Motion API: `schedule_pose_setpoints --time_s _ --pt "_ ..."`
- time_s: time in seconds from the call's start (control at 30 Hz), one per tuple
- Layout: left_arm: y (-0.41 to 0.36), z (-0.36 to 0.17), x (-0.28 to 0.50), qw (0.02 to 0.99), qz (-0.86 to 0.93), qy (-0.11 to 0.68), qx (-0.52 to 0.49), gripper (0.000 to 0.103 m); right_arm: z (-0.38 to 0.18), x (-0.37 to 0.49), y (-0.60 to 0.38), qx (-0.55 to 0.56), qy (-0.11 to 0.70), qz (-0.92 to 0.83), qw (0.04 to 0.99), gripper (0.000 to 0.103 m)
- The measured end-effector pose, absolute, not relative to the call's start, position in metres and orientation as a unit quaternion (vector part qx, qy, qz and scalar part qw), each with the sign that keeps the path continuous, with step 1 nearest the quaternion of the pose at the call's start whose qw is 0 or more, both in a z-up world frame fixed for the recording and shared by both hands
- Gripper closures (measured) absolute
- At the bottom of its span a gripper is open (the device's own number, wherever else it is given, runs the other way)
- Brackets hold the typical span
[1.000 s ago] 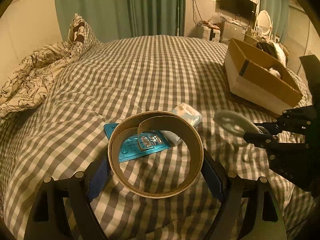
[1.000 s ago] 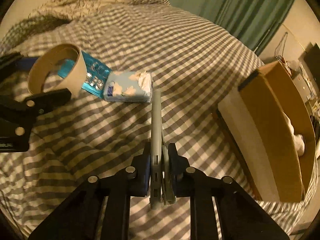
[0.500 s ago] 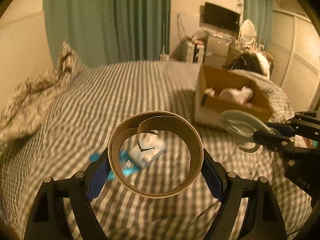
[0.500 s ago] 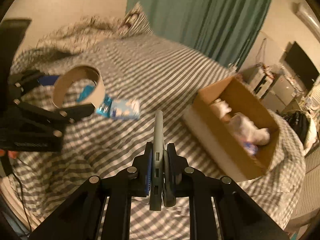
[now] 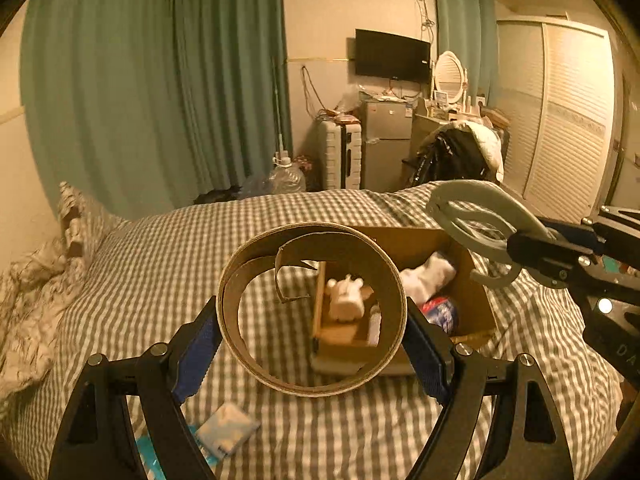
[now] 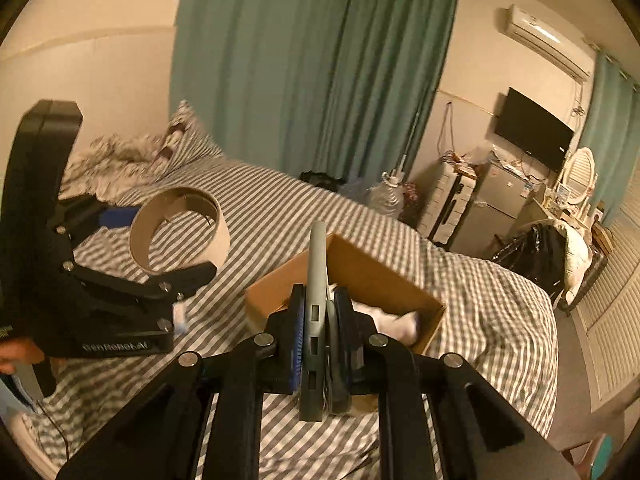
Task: Organize objects
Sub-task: 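Carry the tape roll and hanger into the box and open both tools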
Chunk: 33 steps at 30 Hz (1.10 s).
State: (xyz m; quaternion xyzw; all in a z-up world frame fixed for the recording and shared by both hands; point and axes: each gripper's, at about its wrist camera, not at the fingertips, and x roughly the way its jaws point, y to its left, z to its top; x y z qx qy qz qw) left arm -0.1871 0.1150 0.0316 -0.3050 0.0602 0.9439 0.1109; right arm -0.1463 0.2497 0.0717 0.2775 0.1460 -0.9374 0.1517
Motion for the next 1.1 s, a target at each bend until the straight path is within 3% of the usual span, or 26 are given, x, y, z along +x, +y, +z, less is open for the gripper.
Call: schedule_pose_setpoints --time_s 0.5,0.9,0.93,1.0,1.1 --pt "0.176 -0.022 -0.278 0.138 0.925 0.097 -0.340 0.017 0.027 -0.247 0.292 0.307 0.100 -0.935 0.146 0.090" --pt "0.183 -0.051 -0.288 0.153 0.913 0.092 -0.366 0.014 -0.006 -0.270 0.313 0.333 0.061 -0.932 0.129 0.088" --pt "0.182 -0.050 -0.287 0.151 0.914 0.091 -0.364 0.011 -0.004 -0.271 0.315 0.333 0.059 -0.933 0.126 0.086" --pt "0.179 -0.042 -0.281 0.140 0.920 0.089 -0.354 0.000 0.003 -0.269 0.320 0.328 0.051 -0.936 0.119 0.054" --pt "0.171 -0.025 -0.272 0.137 0.927 0.079 -0.341 0.000 0.016 -0.256 0.321 0.312 0.045 -0.942 0.110 0.046"
